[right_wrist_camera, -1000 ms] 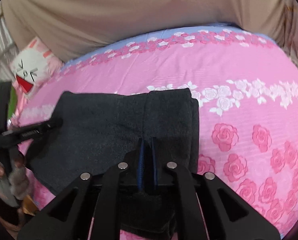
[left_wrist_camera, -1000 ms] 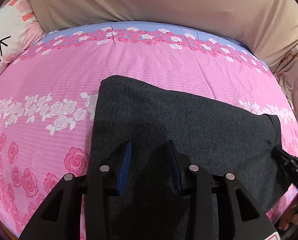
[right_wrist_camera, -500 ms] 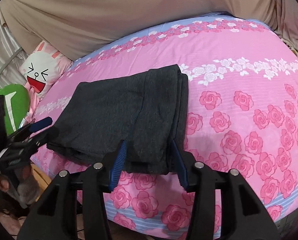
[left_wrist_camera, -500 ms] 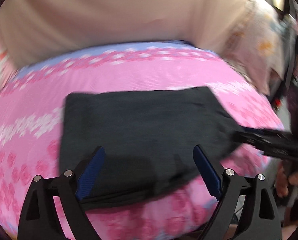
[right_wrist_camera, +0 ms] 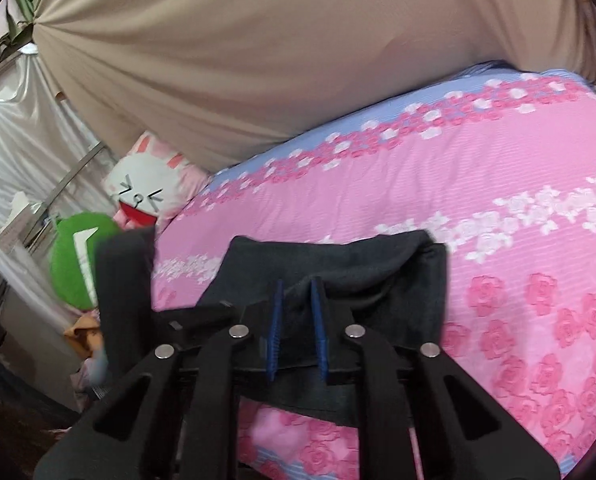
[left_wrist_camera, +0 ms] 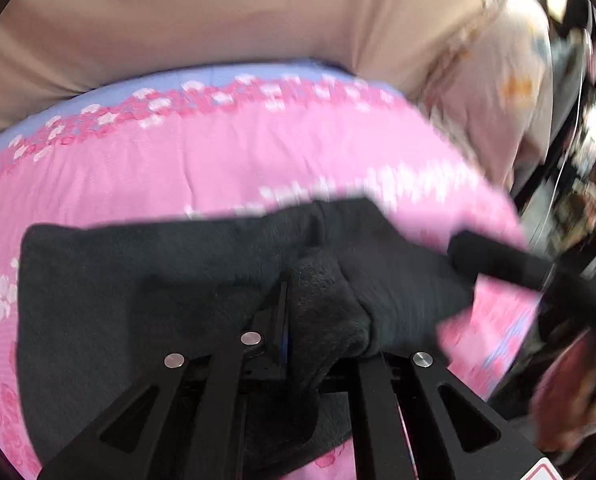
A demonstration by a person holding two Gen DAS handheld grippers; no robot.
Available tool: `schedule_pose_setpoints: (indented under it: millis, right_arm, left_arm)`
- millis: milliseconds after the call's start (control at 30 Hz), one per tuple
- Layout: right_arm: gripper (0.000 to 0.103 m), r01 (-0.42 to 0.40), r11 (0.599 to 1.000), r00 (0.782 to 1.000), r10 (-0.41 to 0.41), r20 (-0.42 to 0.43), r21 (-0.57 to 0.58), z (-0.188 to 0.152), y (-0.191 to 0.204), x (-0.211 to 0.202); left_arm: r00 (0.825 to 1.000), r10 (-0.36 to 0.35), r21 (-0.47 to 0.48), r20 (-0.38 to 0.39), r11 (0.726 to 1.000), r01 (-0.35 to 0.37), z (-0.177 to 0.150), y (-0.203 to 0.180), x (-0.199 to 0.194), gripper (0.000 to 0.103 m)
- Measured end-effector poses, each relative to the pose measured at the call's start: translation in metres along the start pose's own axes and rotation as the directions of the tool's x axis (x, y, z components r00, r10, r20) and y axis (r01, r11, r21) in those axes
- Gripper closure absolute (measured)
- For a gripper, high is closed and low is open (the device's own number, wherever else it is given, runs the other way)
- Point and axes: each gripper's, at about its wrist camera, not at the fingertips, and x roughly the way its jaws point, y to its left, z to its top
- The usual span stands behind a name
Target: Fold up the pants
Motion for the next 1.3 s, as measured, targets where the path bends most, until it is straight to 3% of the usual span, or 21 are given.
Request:
schedule_pose_setpoints:
  millis: [67, 133, 233, 267, 300, 333, 500, 567, 633, 700, 733, 767, 800, 833, 900, 933, 1000, 1067, 1100, 1233, 1300]
  right_arm:
    - [0.066, 0.102, 0.993, 0.995, -0.103, -0.017, -0.051, -0.007, -0.006, 0.003]
    - [0.066, 0.177, 0.977, 0.981, -0.185, -0.059, -0.117, -0.017, -0.006, 0.019]
    - [0.069, 0.161, 0.975, 0.979, -0.177, -0.097, -0.152, -0.023, -0.002, 0.046]
    - [0.075, 0.163, 0.974, 0.979, -0.179, -0.096, -0.158, -0.024, -0.001, 0.052]
    - [0.082, 0.163, 0.972, 0.979, -0.181, -0.098, -0.169, -0.023, 0.0, 0.062]
    - [0.103, 0.16, 0.973, 0.978, -0.18, -0.109, -0.168, -0.022, 0.0, 0.07]
    - [0.102, -0.062, 0.993, 0.986, 0.046, -0.163, -0.099, -0.02, 0.015, 0.09]
    - [0.101, -0.056, 0.994, 0.982, 0.038, -0.184, -0.093, -0.022, 0.013, 0.105]
    - [0.101, 0.02, 0.998, 0.975, -0.034, -0.22, -0.066, -0.026, -0.004, 0.117]
    - [0.098, -0.022, 1.0, 0.979, 0.021, -0.201, -0.003, -0.027, -0.017, 0.095]
    - [0.097, -0.009, 1.0, 0.986, 0.007, -0.167, -0.01, -0.027, -0.021, 0.074]
    - [0.086, 0.013, 1.0, 0.99, -0.014, -0.141, -0.013, -0.028, -0.025, 0.06]
    - [0.077, 0.048, 0.999, 0.993, -0.048, -0.108, -0.002, -0.028, -0.033, 0.041]
    - [0.061, 0.085, 0.996, 0.993, -0.083, -0.078, 0.019, -0.027, -0.041, 0.026]
    - [0.058, 0.151, 0.987, 0.988, -0.149, -0.036, 0.056, -0.026, -0.055, 0.003]
    - [0.058, 0.157, 0.985, 0.988, -0.156, -0.023, 0.078, -0.025, -0.061, -0.004]
    - [0.054, 0.144, 0.983, 0.99, -0.144, -0.01, 0.115, -0.023, -0.068, -0.009]
    - [0.049, 0.134, 0.986, 0.991, -0.132, -0.023, 0.103, -0.023, -0.065, -0.003]
    - [0.049, 0.132, 0.987, 0.991, -0.13, -0.033, 0.094, -0.023, -0.061, 0.002]
    - [0.043, 0.108, 0.993, 0.992, -0.105, -0.065, 0.045, -0.024, -0.039, 0.029]
    - [0.039, 0.107, 0.994, 0.992, -0.104, -0.07, 0.035, -0.021, -0.037, 0.04]
  left_arm:
    - [0.998, 0.019, -0.003, 0.057, 1.0, -0.018, 0.011, 0.005, -0.019, 0.098]
    - [0.996, 0.024, -0.003, 0.091, 1.0, -0.024, 0.02, 0.006, -0.033, 0.098]
    - [0.995, 0.028, 0.001, 0.099, 1.0, -0.028, 0.027, 0.003, -0.039, 0.098]
    - [0.995, 0.031, 0.005, 0.096, 1.0, -0.031, 0.027, 0.003, -0.038, 0.098]
    - [0.995, 0.031, 0.008, 0.093, 0.999, -0.031, 0.027, 0.002, -0.037, 0.098]
    - [0.996, 0.029, 0.01, 0.086, 0.999, -0.03, 0.026, 0.0, -0.035, 0.098]
    - [0.997, 0.029, 0.029, 0.067, 0.999, -0.031, 0.022, -0.004, -0.032, 0.098]
    - [0.997, 0.038, 0.038, 0.06, 0.998, -0.04, 0.021, -0.007, -0.028, 0.098]
    - [0.998, 0.042, 0.045, 0.038, 0.998, -0.044, 0.018, -0.01, -0.021, 0.098]
    - [0.999, 0.042, 0.053, 0.026, 0.998, -0.043, 0.014, -0.011, -0.018, 0.097]
    - [0.999, 0.035, 0.062, 0.024, 0.997, -0.036, 0.01, -0.013, -0.017, 0.094]
    - [0.999, 0.028, 0.068, 0.022, 0.997, -0.03, 0.007, -0.015, -0.016, 0.089]
    - [1.0, 0.023, 0.073, 0.016, 0.997, -0.024, 0.004, -0.017, -0.014, 0.078]
    - [1.0, 0.011, 0.08, 0.003, 0.997, -0.011, 0.001, -0.021, -0.008, 0.07]
    - [0.999, -0.012, 0.097, -0.047, 0.995, 0.017, -0.01, -0.033, 0.011, 0.06]
    - [0.997, -0.014, 0.108, -0.074, 0.994, 0.022, -0.016, -0.04, 0.02, 0.041]
    - [0.992, -0.012, 0.135, -0.127, 0.99, 0.029, -0.029, -0.051, 0.037, 0.027]
    - [0.991, 0.065, 0.183, -0.114, 0.982, -0.043, -0.04, -0.061, 0.038, 0.027]
    - [0.992, 0.068, 0.196, -0.107, 0.98, -0.046, -0.042, -0.062, 0.032, 0.027]
    - [0.997, -0.045, 0.083, -0.056, 0.995, 0.05, -0.042, -0.03, -0.022, 0.027]
    - [0.999, -0.033, 0.037, -0.005, 0.999, 0.033, -0.041, -0.007, -0.047, 0.025]
